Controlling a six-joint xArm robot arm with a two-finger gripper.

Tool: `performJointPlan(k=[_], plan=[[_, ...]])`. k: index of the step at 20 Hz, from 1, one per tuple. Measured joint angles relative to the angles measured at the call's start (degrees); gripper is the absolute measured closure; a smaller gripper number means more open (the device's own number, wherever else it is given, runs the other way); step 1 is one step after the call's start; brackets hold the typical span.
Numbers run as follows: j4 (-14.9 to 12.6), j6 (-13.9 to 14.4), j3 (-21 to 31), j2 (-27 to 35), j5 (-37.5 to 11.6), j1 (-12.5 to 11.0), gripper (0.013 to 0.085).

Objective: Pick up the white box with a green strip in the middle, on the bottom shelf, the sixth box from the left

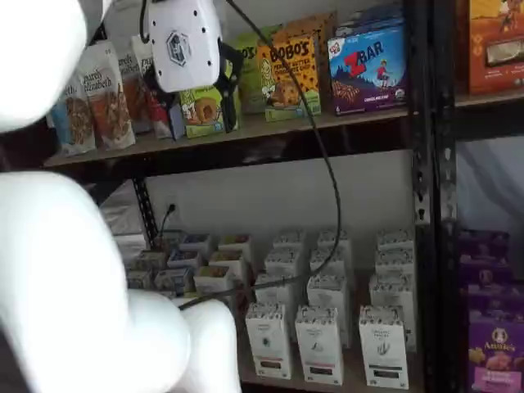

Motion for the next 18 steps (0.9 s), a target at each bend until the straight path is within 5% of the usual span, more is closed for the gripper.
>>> performJointPlan(k=[3,11,18], plan=[[-5.28,2.39,0.94,-1.04,-1.74,4.61,0.0130],[-7.30,1.69,3.68,-1.86,-4.40,4.23,0.0130],[-4.76,-4.05,15.04,-4.76,-15.19,-3.08,0.0130]])
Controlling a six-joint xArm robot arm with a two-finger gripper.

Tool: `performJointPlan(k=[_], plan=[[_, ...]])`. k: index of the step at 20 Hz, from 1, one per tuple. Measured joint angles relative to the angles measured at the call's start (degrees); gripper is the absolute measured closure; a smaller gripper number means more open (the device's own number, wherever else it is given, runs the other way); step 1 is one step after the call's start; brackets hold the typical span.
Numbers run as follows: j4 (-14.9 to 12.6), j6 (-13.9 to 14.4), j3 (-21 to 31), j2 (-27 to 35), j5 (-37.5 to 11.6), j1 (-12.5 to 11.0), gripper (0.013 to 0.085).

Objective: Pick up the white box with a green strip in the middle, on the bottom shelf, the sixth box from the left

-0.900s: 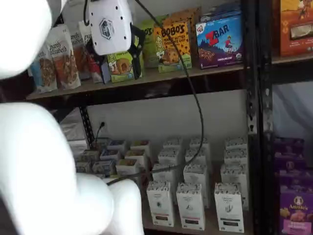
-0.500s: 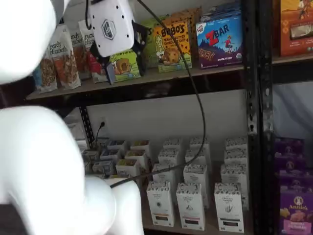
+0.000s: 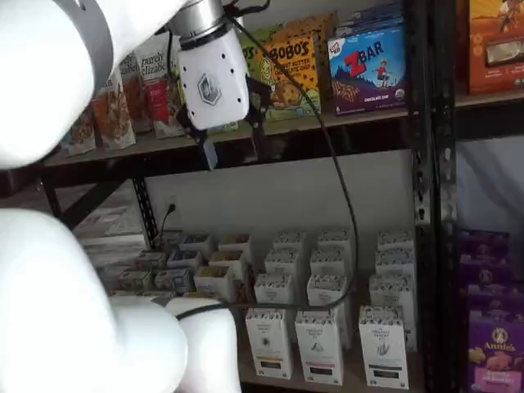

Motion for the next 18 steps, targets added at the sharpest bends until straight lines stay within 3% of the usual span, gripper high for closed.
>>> performJointPlan(k=[3,12,15,18], plan=[[0.31,-0.97,4.22,-0.57,-3.56,-1.16,0.0130],[1.36,-2.90,21.74,-2.22,-21.00,-3.72,0.0130],[0.90,-2.82,24.81,-0.81,-24.25,-3.80,0.0130],[0.23,-2.39,29.45,-0.49,-30.91,-3.82,0.0130]])
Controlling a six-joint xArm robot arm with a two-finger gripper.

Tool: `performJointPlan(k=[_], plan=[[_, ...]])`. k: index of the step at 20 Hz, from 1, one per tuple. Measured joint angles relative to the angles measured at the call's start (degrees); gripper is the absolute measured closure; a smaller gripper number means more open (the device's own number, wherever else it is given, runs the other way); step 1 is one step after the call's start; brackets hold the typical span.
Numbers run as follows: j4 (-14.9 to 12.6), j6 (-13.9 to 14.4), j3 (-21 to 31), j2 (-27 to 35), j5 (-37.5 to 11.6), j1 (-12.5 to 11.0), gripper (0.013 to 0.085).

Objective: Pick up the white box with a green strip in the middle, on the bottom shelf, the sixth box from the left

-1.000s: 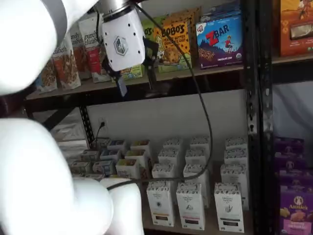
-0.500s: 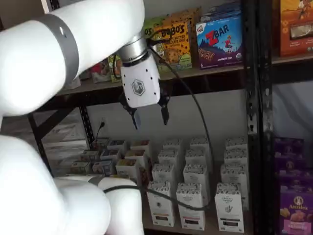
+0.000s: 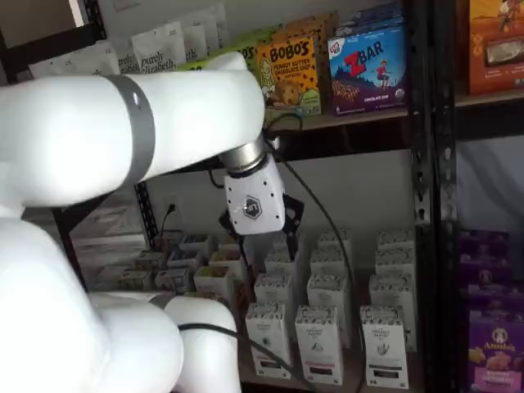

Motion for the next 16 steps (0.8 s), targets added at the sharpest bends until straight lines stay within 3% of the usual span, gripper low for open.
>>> performJointPlan(k=[4,10,16], plan=[[-4.11,3.41,4.06,3.65,-7.30,1.22,0.0130],[-1.26,1.34,7.76,11.25,-17.31,0.04,0.0130],[-4.73,5.81,10.16,23.33,-30.93,1.32,0.0130]])
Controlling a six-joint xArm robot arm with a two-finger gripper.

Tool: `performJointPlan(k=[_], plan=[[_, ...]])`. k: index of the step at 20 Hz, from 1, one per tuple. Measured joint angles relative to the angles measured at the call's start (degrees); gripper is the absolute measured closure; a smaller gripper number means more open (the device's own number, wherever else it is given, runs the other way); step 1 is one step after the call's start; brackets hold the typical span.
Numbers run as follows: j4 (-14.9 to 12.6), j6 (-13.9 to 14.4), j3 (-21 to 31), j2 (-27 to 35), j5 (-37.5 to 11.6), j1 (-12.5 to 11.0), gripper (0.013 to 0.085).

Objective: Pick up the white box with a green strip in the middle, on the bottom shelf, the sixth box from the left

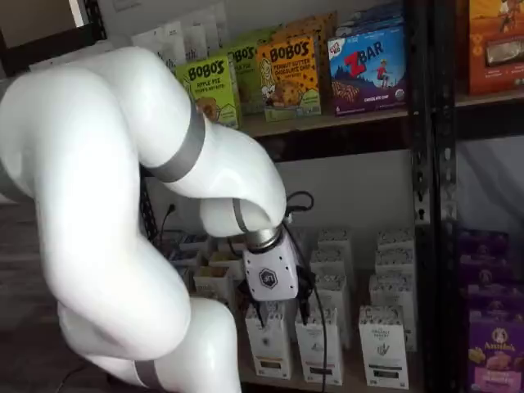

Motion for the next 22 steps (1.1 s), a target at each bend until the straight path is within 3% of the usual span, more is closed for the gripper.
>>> performJointPlan(k=[2,4,6,9,14,19,20,22], plan=[[-1.54,1.30,-0.32,4.35,-3.28,-0.18,0.0130],[-4.80,3.89,-1.89,10.18,-5.57,-0.50,0.0130],[-3.72,2.63,-2.78,14.51,-8.85,-1.09,0.0130],[-7.19,5.22,-4.23,20.40,-14.26,-2.08,0.0130],[-7.92,3.99,-8.37,30.78,-21.74,-4.55,0.0130],[-20.20,11.16,-16.47,43.27,-26.22,-9.65,0.0130],[-20.56,10.76,-18.11,45.57,-27.02,-10.43,0.0130],[-17.75,7.06,-20.86,49.68,-28.99,-11.42,0.0130]])
